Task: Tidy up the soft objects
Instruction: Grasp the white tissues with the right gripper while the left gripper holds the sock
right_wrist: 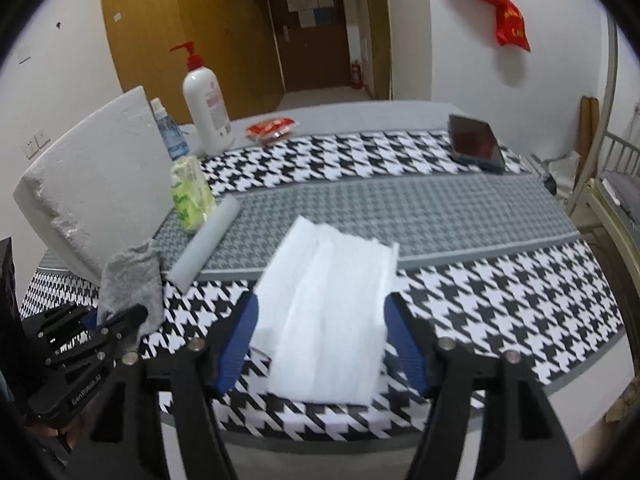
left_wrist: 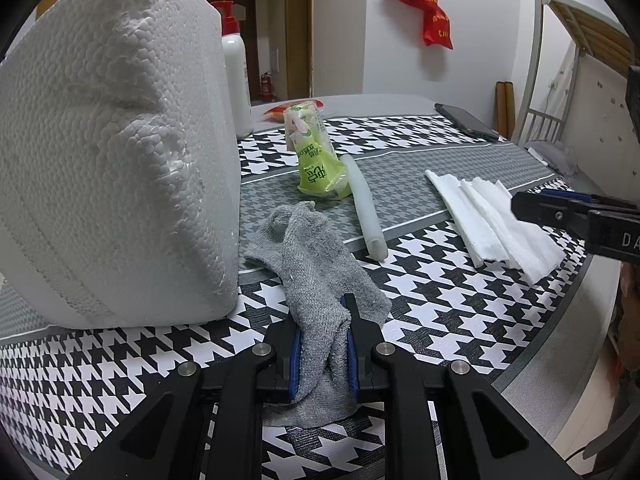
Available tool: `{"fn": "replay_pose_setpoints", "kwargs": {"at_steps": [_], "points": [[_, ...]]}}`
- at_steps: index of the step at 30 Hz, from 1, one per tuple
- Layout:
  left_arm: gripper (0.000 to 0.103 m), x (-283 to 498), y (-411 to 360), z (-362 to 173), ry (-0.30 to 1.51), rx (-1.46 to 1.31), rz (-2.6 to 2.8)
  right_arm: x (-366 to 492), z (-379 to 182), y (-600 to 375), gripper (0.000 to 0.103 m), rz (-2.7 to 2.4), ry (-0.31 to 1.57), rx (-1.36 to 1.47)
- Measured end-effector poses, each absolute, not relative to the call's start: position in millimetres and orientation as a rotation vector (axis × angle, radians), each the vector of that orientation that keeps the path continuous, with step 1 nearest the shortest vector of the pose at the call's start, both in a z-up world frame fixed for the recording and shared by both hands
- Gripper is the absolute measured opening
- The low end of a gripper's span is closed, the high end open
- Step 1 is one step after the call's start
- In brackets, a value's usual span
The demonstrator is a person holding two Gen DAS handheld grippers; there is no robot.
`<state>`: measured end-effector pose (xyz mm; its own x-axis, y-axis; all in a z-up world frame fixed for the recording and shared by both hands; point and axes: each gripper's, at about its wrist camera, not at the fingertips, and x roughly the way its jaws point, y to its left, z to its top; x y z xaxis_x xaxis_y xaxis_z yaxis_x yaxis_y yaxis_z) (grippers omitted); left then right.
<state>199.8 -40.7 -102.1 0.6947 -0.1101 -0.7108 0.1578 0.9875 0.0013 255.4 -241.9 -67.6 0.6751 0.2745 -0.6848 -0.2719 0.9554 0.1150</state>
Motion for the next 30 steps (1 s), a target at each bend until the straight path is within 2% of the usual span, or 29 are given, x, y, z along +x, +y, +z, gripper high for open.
{"fn": "replay_pose_setpoints", "kwargs": {"at_steps": [16, 30], "points": [[0.019, 201, -40, -102, 0.789, 0.066, -0.15, 283, -93, -223, 0.07, 0.291, 0.863, -0.026], [0.019, 201, -40, -102, 0.79, 0.061, -0.152, 284, -95, -220, 0.07, 0.295, 0.868, -0.048]]}}
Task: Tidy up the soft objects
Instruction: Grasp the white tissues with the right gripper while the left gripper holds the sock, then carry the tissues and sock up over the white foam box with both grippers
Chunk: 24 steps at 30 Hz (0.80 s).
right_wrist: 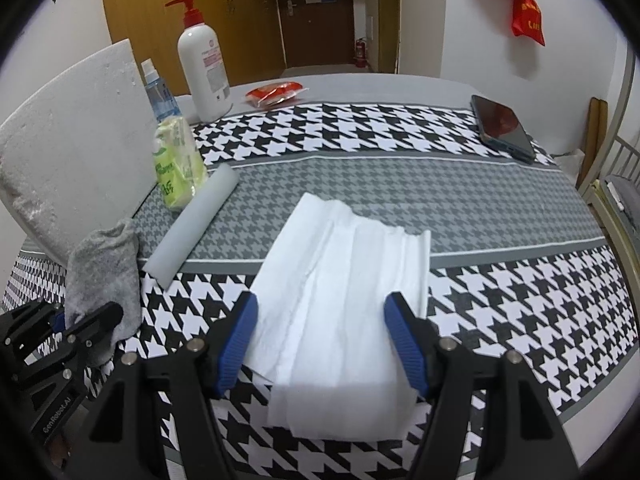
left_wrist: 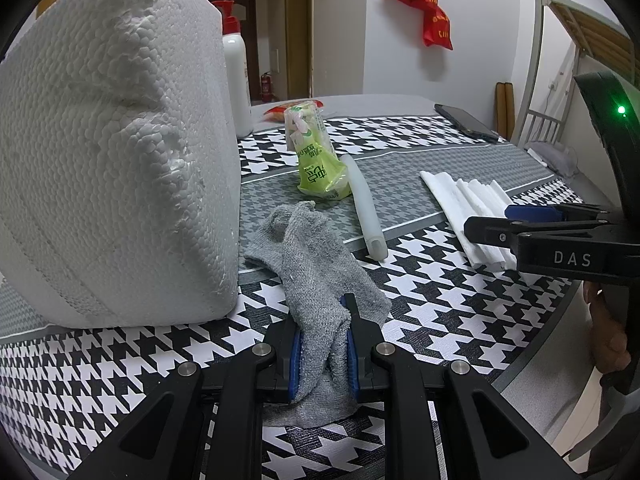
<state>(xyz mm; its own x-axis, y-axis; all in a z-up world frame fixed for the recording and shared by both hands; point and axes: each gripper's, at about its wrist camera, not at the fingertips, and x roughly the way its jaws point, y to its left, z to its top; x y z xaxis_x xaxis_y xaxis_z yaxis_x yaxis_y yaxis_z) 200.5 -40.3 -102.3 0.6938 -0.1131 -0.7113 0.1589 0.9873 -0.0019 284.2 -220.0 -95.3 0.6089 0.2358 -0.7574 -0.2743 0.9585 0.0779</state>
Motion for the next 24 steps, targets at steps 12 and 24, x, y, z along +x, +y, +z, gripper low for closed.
{"fn": "replay_pose_setpoints", "kwargs": {"at_steps": [12, 24], "points": [[0.01, 201, -42, -101, 0.787, 0.064, -0.169, 279, -94, -225, 0.021, 0.307, 0.872, -0.044], [0.009, 183, -35, -80, 0.715, 0.029, -0.208, 266, -82, -234, 0.013, 0.301, 0.84, -0.009]]}}
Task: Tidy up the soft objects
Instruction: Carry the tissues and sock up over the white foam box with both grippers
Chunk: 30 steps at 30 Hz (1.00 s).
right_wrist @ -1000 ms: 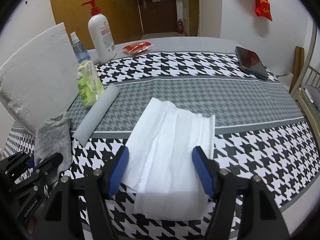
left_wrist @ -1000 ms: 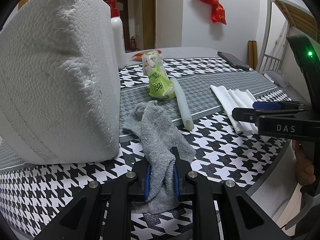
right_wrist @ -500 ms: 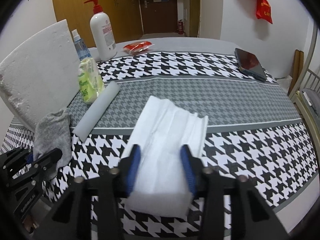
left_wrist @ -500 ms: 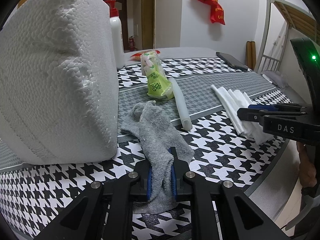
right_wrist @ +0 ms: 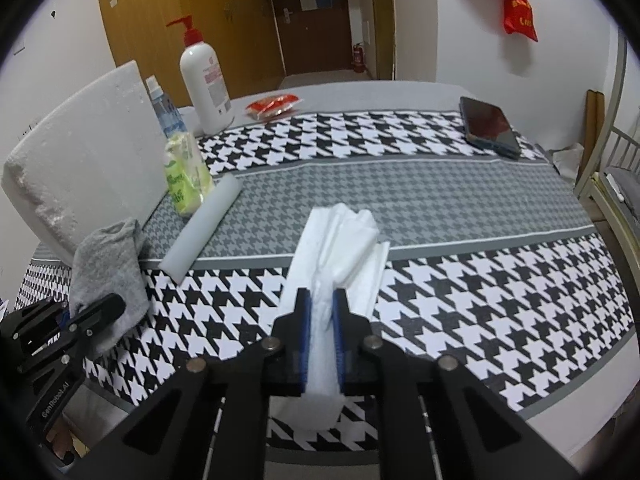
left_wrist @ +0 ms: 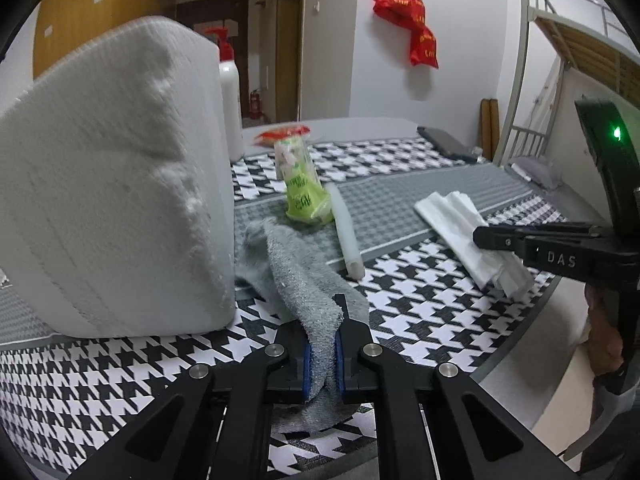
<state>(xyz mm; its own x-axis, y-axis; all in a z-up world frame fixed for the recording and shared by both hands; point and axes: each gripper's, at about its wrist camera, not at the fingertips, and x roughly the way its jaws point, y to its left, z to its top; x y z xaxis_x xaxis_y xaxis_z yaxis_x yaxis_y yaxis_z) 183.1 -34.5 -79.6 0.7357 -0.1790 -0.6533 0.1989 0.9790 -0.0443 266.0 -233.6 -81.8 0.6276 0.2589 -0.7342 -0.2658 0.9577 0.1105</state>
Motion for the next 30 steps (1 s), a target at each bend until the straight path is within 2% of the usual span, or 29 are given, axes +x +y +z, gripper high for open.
{"fn": "replay_pose_setpoints", "kwargs": {"at_steps": [6, 8, 19, 30], "points": [[0.009, 172, -28, -67, 0.681, 0.017, -0.208, 255, -70, -233, 0.013, 0.316, 0.803, -0.005], [0.009, 169, -26, -65, 0.674, 0.013, -0.207, 254, -68, -233, 0.01, 0.313, 0.793, -0.003], [0.008, 149, -23, -46, 0.601, 0.026, -0.235, 239, -53, -234, 0.006, 0.326, 0.745, 0.016], [0.008, 134, -17, -26, 0.534, 0.029, -0.237, 229, -37, -233, 0.006, 0.336, 0.701, 0.022]]}}
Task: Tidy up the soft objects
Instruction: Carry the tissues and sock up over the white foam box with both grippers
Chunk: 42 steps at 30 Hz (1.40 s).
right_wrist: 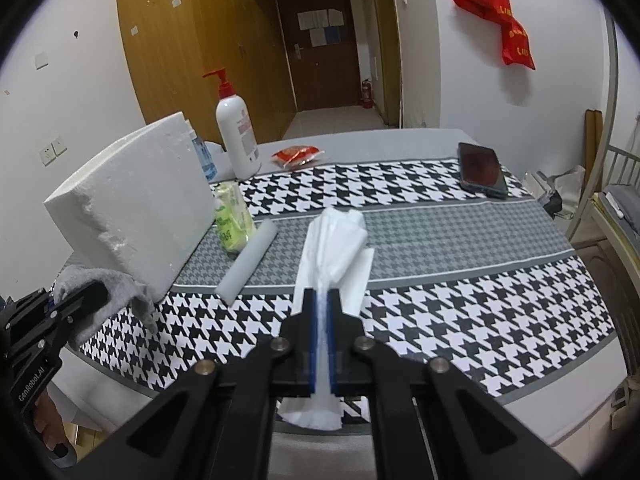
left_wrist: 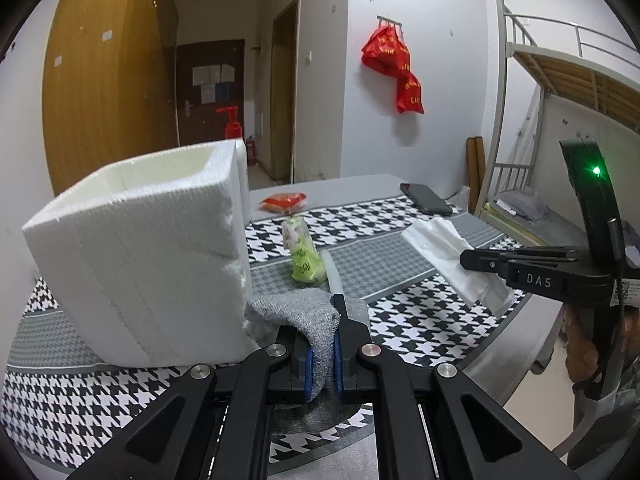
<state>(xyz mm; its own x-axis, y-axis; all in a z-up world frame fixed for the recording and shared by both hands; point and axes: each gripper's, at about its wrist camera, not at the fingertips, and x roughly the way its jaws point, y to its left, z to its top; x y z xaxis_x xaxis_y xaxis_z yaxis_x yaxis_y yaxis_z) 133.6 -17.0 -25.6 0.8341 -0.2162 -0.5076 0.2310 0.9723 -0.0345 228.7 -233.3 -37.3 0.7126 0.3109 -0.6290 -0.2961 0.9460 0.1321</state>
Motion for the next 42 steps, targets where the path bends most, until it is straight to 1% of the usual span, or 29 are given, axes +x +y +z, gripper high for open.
{"fn": "replay_pose_setpoints", "kwargs": {"at_steps": [14, 28, 42], "points": [[0.008, 118, -15, 0, 0.433, 0.065, -0.209, 208, -9, -225, 0.006, 0.366, 0.611, 0.023], [0.008, 97, 4, 28, 0.323, 0.068, -0.157, 190, 19, -209, 0.006, 0.41, 0.509, 0.003], [0.008, 84, 30, 41, 0.286, 0.065, -0.059, 180, 34, -184, 0.006, 0.49, 0.445, -0.011]]}}
